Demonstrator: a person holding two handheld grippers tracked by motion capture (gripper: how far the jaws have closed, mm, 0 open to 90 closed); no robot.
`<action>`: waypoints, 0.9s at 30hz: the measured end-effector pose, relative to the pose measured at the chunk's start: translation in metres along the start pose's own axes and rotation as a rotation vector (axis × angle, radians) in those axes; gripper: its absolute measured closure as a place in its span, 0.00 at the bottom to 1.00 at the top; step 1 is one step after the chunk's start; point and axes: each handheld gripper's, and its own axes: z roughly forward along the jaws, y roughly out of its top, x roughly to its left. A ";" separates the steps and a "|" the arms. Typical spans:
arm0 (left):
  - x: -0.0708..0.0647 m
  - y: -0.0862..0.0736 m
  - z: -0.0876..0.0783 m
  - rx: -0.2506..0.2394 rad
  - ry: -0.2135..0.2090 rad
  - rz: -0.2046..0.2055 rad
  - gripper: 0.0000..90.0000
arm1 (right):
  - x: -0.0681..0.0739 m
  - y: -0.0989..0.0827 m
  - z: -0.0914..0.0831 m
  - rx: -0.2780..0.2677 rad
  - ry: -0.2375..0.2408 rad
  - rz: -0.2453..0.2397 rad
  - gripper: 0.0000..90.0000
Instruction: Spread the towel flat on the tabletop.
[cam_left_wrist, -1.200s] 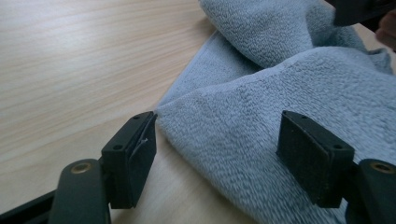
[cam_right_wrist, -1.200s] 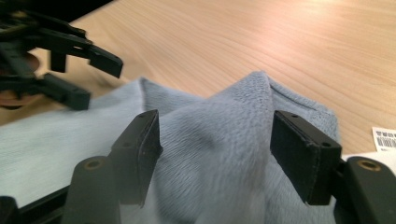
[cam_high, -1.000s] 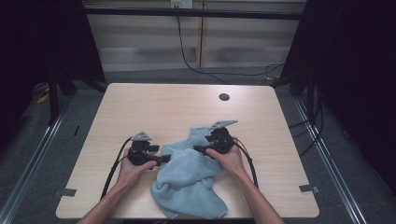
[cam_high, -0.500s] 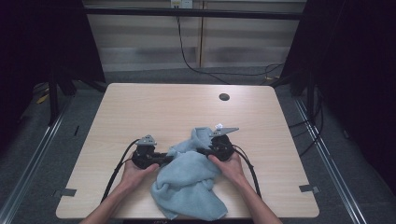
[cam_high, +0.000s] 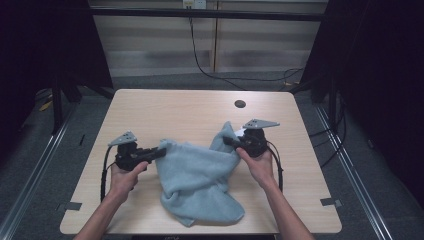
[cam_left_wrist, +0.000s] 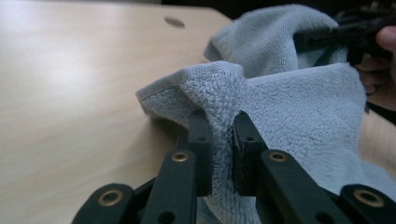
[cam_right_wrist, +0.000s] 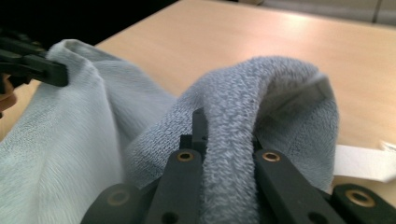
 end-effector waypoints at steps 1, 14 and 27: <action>0.001 0.004 -0.006 -0.025 -0.002 -0.004 0.90 | -0.002 0.004 -0.004 -0.016 -0.013 0.003 0.94; -0.003 0.048 -0.034 -0.158 0.034 0.027 0.90 | -0.012 0.057 -0.036 -0.125 -0.086 0.005 0.95; -0.032 0.139 -0.070 -0.348 0.117 0.159 0.91 | -0.002 0.155 -0.064 -0.291 -0.147 -0.061 0.95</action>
